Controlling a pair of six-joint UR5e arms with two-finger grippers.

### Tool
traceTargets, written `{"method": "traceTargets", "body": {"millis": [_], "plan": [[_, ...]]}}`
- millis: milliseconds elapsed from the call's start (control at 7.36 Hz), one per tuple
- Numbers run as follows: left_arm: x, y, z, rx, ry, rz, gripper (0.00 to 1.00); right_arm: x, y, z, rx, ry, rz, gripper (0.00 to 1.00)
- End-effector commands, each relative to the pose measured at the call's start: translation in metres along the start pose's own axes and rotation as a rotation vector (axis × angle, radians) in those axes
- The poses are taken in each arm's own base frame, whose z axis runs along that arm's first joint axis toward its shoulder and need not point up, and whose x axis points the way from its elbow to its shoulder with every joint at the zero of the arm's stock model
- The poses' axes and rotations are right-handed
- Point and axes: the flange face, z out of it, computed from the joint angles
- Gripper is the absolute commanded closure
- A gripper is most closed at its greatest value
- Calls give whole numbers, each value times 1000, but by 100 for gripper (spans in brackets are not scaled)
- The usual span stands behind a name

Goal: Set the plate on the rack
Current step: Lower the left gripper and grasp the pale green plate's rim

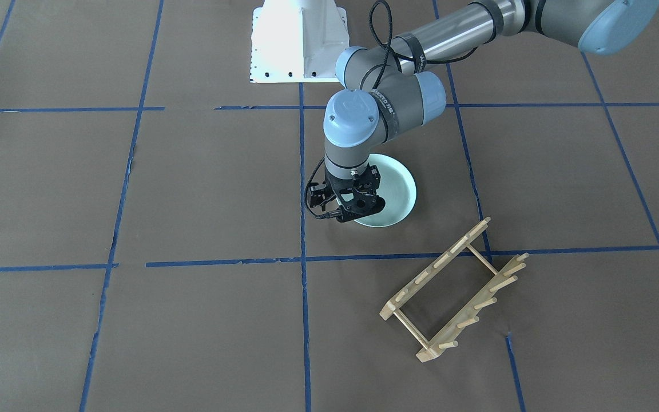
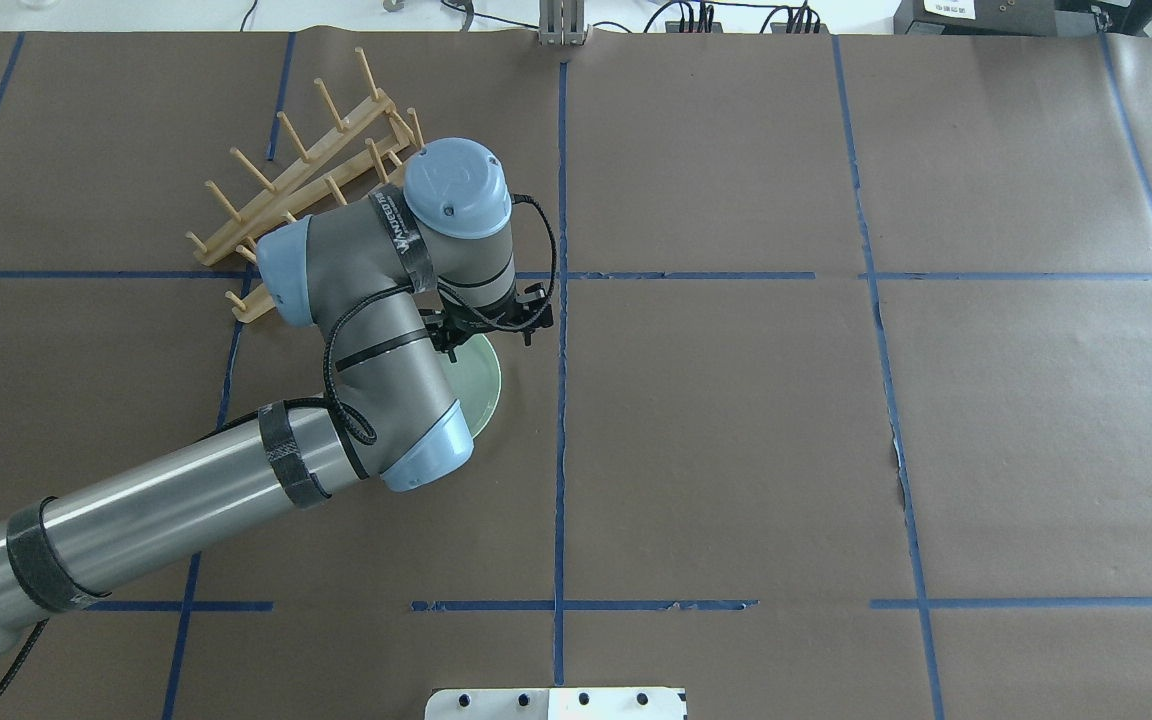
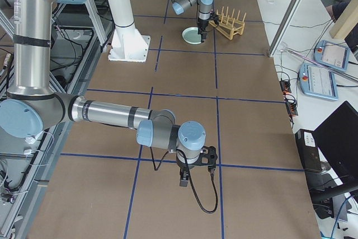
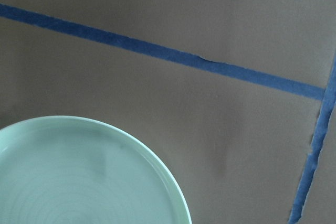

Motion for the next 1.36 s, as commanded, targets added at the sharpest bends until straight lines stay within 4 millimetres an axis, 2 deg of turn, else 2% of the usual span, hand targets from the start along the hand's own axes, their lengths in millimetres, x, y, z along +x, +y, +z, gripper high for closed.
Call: {"method": "traceTargets", "body": {"millis": [0, 136, 408, 544, 680, 816, 951, 1087, 1223], "plan": [[2, 6, 10, 0, -15, 6, 26, 0, 0, 0, 0, 0, 0, 0], [0, 8, 14, -3, -20, 6, 38, 0, 0, 0, 0, 0, 0, 0], [0, 12, 17, -8, -24, 11, 39, 0, 0, 0, 0, 0, 0, 0], [-2, 14, 19, -10, -26, 13, 51, 0, 0, 0, 0, 0, 0, 0], [-1, 14, 19, -10, -24, 13, 85, 0, 0, 0, 0, 0, 0, 0], [-2, 14, 20, -10, -26, 13, 100, 0, 0, 0, 0, 0, 0, 0], [-1, 15, 17, -11, -22, 9, 100, 0, 0, 0, 0, 0, 0, 0], [0, 9, 4, -8, 3, -16, 100, 0, 0, 0, 0, 0, 0, 0], [-5, -21, -49, 38, 77, -54, 100, 0, 0, 0, 0, 0, 0, 0]]}}
